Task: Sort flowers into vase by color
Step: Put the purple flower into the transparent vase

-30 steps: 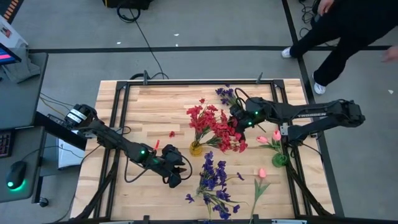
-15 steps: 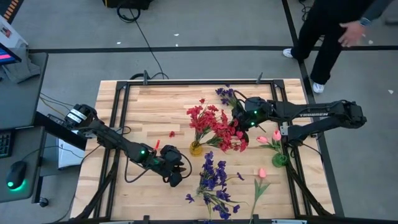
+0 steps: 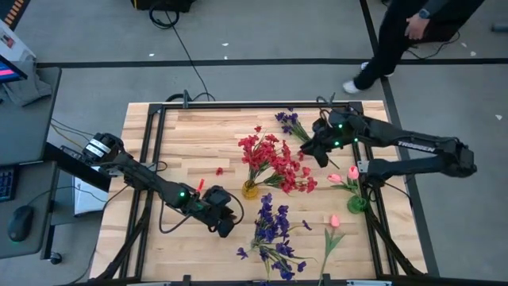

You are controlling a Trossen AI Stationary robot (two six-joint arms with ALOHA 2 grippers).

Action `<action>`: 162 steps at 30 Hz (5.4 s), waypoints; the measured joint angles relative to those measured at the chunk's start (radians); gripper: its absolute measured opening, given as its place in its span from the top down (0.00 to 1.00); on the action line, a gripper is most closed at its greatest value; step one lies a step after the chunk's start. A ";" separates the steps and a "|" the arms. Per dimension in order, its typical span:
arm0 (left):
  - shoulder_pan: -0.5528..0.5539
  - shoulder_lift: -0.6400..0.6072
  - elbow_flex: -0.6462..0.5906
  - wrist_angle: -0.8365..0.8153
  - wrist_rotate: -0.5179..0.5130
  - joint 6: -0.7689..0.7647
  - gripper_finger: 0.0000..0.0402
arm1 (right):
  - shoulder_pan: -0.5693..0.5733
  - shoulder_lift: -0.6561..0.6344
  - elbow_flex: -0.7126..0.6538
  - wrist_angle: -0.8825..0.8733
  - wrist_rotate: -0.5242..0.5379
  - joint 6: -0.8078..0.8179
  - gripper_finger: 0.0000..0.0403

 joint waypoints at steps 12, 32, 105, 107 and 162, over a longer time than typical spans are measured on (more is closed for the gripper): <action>-0.068 -0.154 0.001 -0.168 0.005 -0.120 0.66 | -0.161 -0.050 0.000 -0.339 0.152 -0.072 0.69; -0.113 -0.307 0.000 -0.462 -0.049 -0.276 0.66 | -0.359 0.214 -0.001 -0.292 0.168 -0.204 0.57; -0.112 -0.306 0.000 -0.529 -0.207 -0.266 0.66 | -0.448 0.314 0.154 -0.304 0.065 -0.243 0.98; -0.112 -0.306 0.000 -0.530 -0.213 -0.265 0.66 | -0.455 0.266 0.212 -0.328 0.041 -0.237 0.98; -0.110 -0.258 0.000 -0.431 -0.249 -0.246 0.66 | 0.348 -0.048 0.587 0.271 -0.145 0.322 0.98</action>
